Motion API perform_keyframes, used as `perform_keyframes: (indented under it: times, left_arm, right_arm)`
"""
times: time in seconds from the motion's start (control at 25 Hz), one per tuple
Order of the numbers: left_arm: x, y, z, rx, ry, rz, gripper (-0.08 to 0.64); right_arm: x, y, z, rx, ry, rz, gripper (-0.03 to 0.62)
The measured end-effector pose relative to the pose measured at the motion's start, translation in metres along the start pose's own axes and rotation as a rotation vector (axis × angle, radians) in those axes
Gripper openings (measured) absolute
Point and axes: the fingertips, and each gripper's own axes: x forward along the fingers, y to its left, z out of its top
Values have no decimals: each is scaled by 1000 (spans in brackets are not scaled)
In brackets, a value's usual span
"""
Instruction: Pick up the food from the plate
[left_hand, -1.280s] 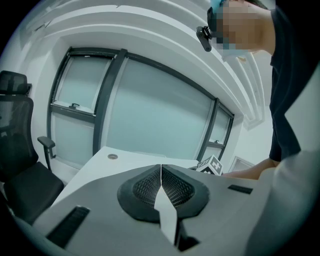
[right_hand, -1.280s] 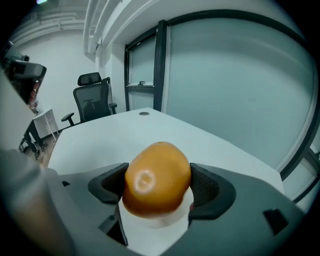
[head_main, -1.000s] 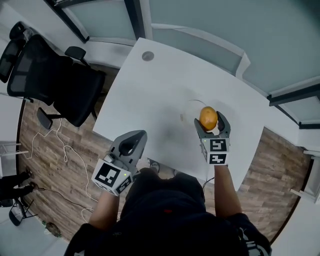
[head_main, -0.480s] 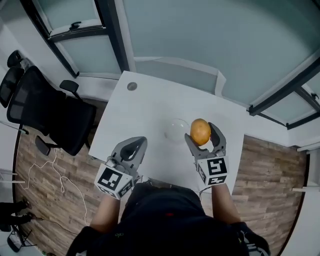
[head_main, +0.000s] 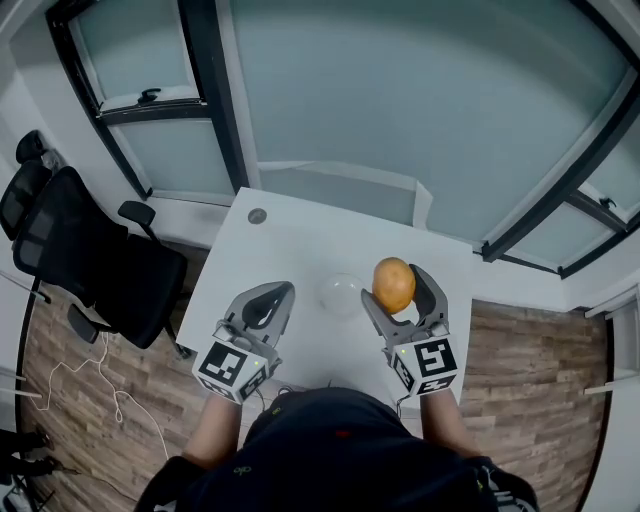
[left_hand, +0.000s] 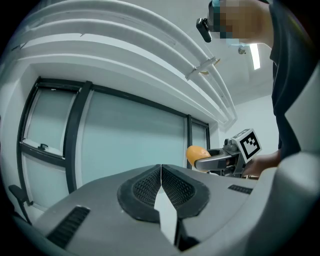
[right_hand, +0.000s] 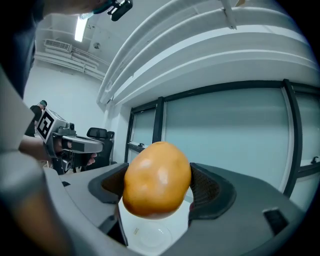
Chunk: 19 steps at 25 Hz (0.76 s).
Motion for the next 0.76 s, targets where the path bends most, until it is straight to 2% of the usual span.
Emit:
perform_keyframes:
  times: [0.28, 0.76]
  left_arm:
    - [-2, 7, 11, 19, -29, 15, 23]
    - [-8, 3, 8, 11, -14, 4, 23]
  right_arm:
    - [-1, 4, 2, -9, 8, 10, 377]
    - [3, 11, 4, -4, 15, 29, 377]
